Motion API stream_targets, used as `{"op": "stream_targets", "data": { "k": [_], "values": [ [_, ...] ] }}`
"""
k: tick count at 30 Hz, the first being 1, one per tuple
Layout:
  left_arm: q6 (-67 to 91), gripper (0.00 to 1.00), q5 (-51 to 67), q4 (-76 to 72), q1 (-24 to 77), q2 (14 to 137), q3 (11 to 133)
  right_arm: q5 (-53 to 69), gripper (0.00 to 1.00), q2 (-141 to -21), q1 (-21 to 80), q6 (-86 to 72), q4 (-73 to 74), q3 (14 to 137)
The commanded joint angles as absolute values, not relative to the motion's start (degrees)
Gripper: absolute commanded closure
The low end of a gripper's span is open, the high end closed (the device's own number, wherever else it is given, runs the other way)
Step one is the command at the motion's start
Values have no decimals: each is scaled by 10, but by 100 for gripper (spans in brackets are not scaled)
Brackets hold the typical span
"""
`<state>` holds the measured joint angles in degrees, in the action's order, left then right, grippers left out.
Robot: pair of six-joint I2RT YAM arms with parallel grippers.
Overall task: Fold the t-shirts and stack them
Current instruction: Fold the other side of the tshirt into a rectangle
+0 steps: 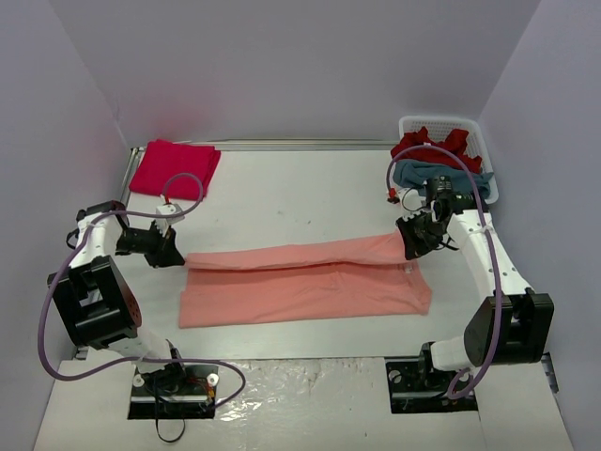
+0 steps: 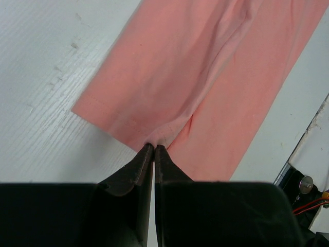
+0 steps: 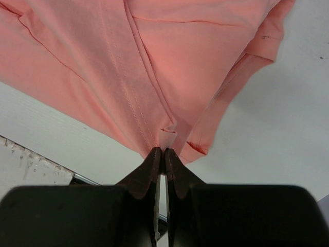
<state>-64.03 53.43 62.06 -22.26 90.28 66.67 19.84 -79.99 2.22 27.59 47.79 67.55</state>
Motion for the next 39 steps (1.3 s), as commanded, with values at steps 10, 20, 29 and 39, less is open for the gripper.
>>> {"op": "stream_targets", "data": {
  "k": [10, 20, 29, 39],
  "values": [
    [-686, 98, 515, 625, -228, 875, 625, 178, 100, -829, 18, 306, 505, 650],
    [-683, 92, 498, 606, -228, 878, 613, 178, 97, -869, 18, 308, 501, 644],
    [-715, 73, 483, 633, -229, 869, 612, 172, 67, -881, 18, 313, 505, 642],
    [-649, 73, 507, 628, -229, 872, 650, 181, 66, -891, 18, 330, 511, 677]
  ]
}}
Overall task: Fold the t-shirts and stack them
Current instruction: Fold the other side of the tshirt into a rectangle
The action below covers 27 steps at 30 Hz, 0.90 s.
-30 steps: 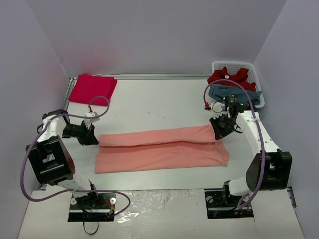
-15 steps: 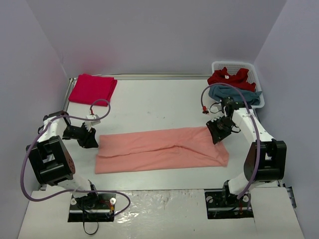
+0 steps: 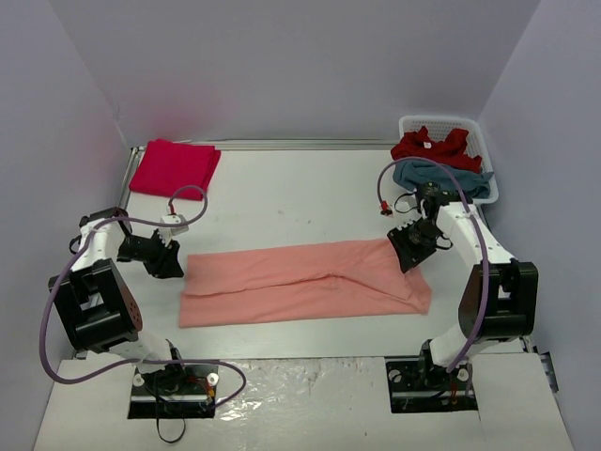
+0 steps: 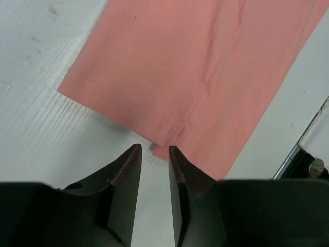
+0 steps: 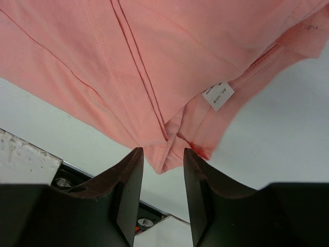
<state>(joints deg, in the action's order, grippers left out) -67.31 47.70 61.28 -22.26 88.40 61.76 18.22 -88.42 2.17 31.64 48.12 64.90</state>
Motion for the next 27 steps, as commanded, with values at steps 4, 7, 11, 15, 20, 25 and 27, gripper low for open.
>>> {"op": "stream_targets", "data": {
  "k": [4, 7, 11, 15, 20, 25, 27],
  "values": [
    [-597, 73, 532, 617, -229, 886, 665, 213, 66, -937, 18, 342, 506, 698],
    [-572, 73, 551, 617, -229, 891, 673, 242, 67, -971, 18, 351, 504, 728],
    [-552, 74, 556, 607, -229, 892, 667, 269, 67, -1014, 26, 363, 505, 751],
    [-528, 74, 556, 585, -229, 889, 655, 279, 67, -1052, 45, 377, 505, 769],
    [-502, 74, 555, 566, -229, 879, 641, 294, 67, -1098, 57, 392, 506, 793],
    [-483, 74, 549, 553, -229, 864, 630, 312, 67, -1135, 71, 408, 520, 818],
    [-479, 74, 548, 549, -229, 860, 628, 316, 67, -1149, 76, 412, 523, 831]
  ]
}}
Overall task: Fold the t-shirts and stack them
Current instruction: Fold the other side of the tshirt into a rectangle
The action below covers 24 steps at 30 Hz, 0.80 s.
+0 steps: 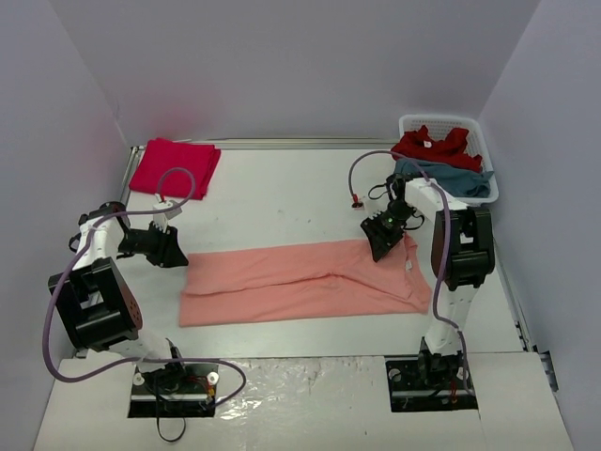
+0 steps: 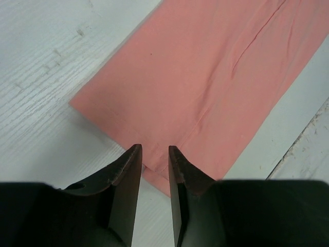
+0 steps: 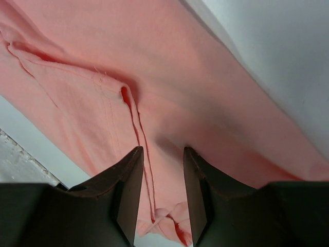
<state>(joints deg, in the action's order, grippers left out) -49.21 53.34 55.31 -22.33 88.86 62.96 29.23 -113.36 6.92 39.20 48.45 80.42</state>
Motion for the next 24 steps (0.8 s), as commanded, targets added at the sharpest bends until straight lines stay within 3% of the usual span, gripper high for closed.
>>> {"op": "stream_targets", "data": {
  "k": [1, 6, 21, 24],
  "values": [
    [-476, 74, 548, 549, -229, 860, 628, 320, 67, -1154, 82, 413, 525, 837],
    [-464, 83, 544, 541, -229, 855, 622, 334, 66, -1184, 96, 417, 535, 866],
    [-459, 80, 538, 533, -229, 847, 606, 349, 67, -1211, 141, 424, 555, 888],
    [-460, 79, 539, 532, -229, 848, 605, 348, 76, -1212, 145, 424, 555, 887]
  ]
}}
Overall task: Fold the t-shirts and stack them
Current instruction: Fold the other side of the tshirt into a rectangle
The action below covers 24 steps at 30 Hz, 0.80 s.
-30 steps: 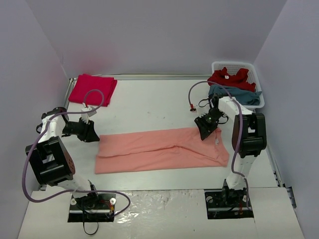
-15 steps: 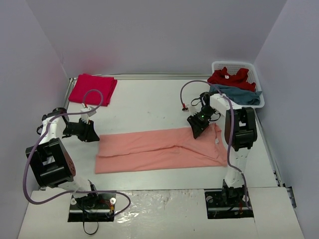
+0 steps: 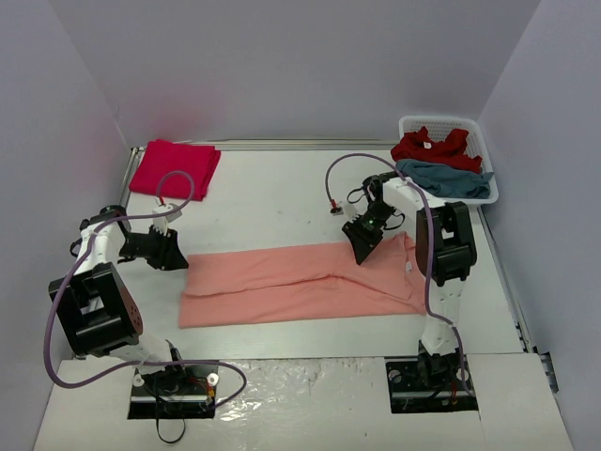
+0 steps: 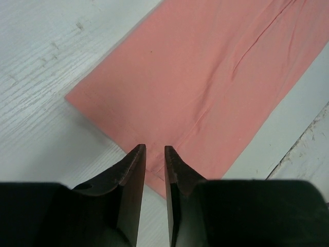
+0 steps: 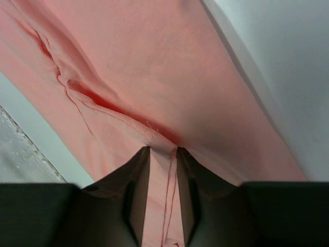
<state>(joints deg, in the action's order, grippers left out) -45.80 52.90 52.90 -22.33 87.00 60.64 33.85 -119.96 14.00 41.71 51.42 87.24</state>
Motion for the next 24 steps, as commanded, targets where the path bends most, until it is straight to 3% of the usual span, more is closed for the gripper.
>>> {"op": "stream_targets", "data": {
  "k": [1, 3, 6, 24],
  "values": [
    [-460, 79, 537, 532, -229, 849, 605, 348, 79, -1213, 146, 424, 555, 886],
    [-461, 79, 538, 533, -229, 847, 604, 348, 92, -1213, 147, 423, 555, 885],
    [-462, 79, 538, 532, -229, 846, 602, 347, 100, -1212, 149, 421, 555, 884],
    [-455, 79, 541, 526, -229, 836, 595, 338, 100, -1093, 179, 419, 573, 820]
  ]
}}
